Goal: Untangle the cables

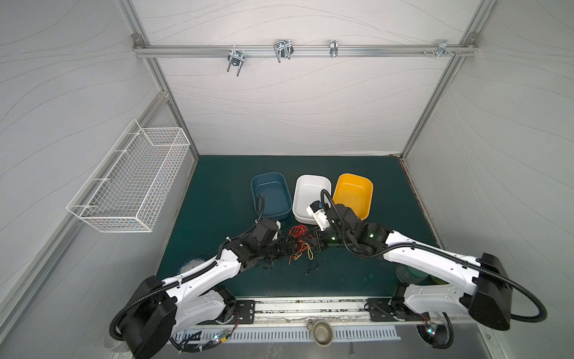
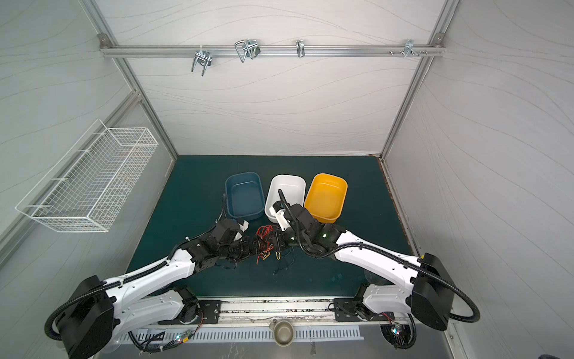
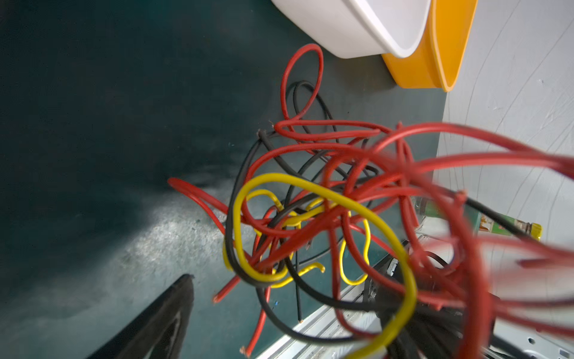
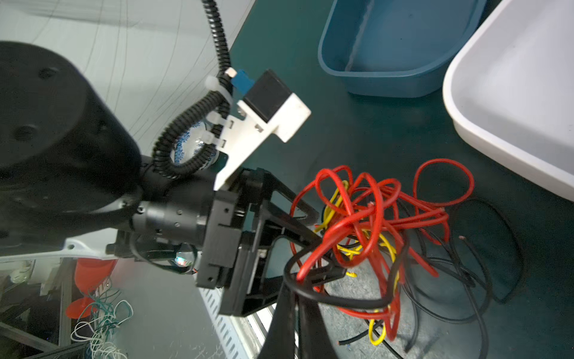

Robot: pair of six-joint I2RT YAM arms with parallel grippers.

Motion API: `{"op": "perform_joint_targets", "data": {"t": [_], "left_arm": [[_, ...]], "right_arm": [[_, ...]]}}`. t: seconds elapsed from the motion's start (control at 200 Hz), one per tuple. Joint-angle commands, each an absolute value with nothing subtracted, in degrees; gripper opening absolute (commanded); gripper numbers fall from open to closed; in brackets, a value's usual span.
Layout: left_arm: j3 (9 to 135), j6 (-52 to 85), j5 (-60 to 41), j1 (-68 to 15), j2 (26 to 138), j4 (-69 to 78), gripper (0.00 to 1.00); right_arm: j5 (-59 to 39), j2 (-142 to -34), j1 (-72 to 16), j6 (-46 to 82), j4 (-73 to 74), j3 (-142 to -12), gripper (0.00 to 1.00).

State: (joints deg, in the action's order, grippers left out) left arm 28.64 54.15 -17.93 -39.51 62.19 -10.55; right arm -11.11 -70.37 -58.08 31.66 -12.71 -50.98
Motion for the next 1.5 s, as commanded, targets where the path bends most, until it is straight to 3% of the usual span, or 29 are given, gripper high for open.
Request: {"op": "perform_joint_targets", "data": {"t": [0.0,0.465,0.695,0.935,1.251,1.491], "left_arm": [[28.77,55.36,-18.5,-39.72,63.14,-5.51,0.86],[26.37,54.23,-17.64,-39.66,64.35,-6.58,0.41],[26.26,53.26,-17.32,-39.69,64.78,-7.97,0.31],[27.71,52.21,-16.88,-39.72,64.31,-10.71,0.14],[32.79,51.02,-16.73,-39.68,62.22,-16.5,0.0],[36.01,51.21,-16.39,-39.68,59.14,-20.25,0.0]], "right_arm": [[-12.04,-68.37,-58.53,30.85,-12.69,-52.94,0.0],[-4.81,-64.6,-58.45,30.51,-17.81,-53.09,0.0],[-0.58,-62.12,-57.03,31.36,-21.15,-52.79,0.0],[-2.54,-58.91,-52.31,35.66,-21.02,-46.84,0.0],[-3.16,-57.24,-50.31,37.35,-19.87,-40.4,0.0],[-4.83,-58.87,-48.16,39.09,-16.69,-35.41,0.0]]}}
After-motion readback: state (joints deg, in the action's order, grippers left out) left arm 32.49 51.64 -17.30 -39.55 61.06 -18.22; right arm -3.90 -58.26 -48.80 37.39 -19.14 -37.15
